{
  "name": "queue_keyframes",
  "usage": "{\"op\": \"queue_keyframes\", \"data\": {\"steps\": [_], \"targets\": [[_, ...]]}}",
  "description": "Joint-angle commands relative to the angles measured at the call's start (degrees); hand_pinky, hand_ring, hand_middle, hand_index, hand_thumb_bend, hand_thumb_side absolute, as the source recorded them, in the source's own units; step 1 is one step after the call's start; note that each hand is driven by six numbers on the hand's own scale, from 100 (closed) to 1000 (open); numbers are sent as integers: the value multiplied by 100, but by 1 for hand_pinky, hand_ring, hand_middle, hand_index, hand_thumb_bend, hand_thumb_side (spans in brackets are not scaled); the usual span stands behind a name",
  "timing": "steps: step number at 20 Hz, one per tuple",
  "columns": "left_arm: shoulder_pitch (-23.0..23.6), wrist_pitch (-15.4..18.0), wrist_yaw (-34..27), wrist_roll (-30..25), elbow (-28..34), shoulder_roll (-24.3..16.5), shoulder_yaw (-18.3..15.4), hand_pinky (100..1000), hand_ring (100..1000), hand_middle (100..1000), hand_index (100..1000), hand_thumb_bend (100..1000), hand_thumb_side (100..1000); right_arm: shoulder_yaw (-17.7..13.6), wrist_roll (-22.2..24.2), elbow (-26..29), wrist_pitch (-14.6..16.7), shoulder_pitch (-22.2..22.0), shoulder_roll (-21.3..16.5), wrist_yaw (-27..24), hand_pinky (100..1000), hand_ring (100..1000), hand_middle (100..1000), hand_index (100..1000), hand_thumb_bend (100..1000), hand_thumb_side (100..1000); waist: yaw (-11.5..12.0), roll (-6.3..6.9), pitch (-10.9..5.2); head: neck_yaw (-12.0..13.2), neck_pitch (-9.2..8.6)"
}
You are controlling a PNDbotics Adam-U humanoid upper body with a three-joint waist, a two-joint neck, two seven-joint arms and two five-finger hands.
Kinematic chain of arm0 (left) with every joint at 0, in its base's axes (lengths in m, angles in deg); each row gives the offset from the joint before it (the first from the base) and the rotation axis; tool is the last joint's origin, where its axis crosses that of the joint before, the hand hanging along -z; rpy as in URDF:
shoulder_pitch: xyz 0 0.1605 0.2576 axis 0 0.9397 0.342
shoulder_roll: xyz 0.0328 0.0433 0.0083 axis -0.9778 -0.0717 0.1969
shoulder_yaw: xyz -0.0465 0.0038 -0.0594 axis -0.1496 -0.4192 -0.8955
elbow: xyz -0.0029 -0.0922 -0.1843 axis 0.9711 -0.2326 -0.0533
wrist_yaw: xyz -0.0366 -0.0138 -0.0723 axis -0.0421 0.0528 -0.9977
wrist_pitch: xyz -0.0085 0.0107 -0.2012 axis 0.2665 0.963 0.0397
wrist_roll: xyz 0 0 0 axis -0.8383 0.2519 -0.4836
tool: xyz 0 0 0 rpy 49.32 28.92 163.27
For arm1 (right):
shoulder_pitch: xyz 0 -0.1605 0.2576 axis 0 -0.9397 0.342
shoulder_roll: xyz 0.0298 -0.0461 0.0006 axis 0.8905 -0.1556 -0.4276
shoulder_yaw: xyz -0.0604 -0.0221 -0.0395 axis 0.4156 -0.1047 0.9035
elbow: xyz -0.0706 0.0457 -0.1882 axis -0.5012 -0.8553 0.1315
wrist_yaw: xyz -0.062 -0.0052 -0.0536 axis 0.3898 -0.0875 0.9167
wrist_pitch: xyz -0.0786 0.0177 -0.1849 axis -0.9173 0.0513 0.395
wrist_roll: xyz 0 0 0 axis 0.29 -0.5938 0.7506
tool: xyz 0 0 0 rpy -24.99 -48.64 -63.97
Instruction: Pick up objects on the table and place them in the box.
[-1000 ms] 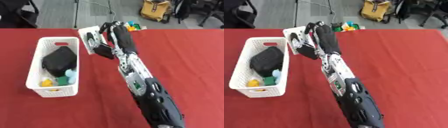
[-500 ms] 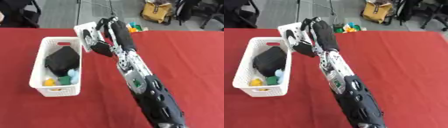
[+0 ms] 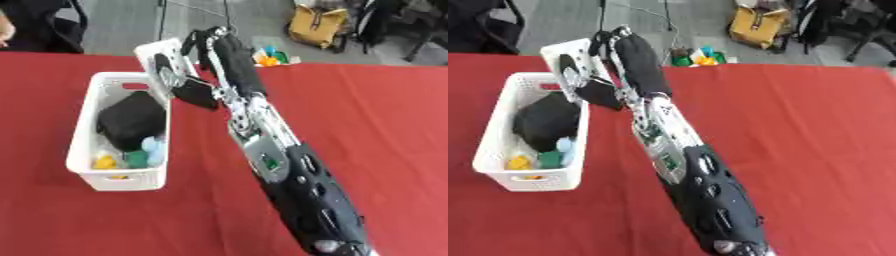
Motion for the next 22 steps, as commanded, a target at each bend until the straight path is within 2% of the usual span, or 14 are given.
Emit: {"op": "queue_keyframes", "data": {"steps": [1, 9, 10, 11, 22], "targets": [[-100, 24, -17, 17, 94, 1, 12, 498, 960, 967, 794, 140, 1000, 54, -23, 16, 90, 154, -113, 19, 661, 653, 253, 536, 119, 574, 31, 15, -121, -34, -85], [-187, 146, -28, 264, 94, 12, 0, 504, 957, 965, 793, 145, 1000, 189, -68, -305, 294, 261, -132, 160, 662, 654, 257, 536, 100, 593, 193, -39, -48, -137, -143], [-194, 158, -20, 302, 94, 12, 3, 505, 957, 966, 793, 130, 1000, 201, -76, -354, 321, 269, -129, 186, 662, 654, 256, 536, 219, 523, 208, -43, -40, -145, -152], [-204, 170, -11, 341, 94, 14, 3, 505, 957, 964, 793, 146, 1000, 221, -74, -412, 352, 271, -120, 218, 662, 654, 258, 536, 100, 597, 229, -48, -28, -162, -167], [-236, 205, 74, 449, 94, 15, 31, 504, 957, 963, 793, 145, 1000, 315, -22, -765, 630, 267, -57, 374, 678, 677, 282, 562, 108, 601, 267, -48, 44, -209, -212]]}}
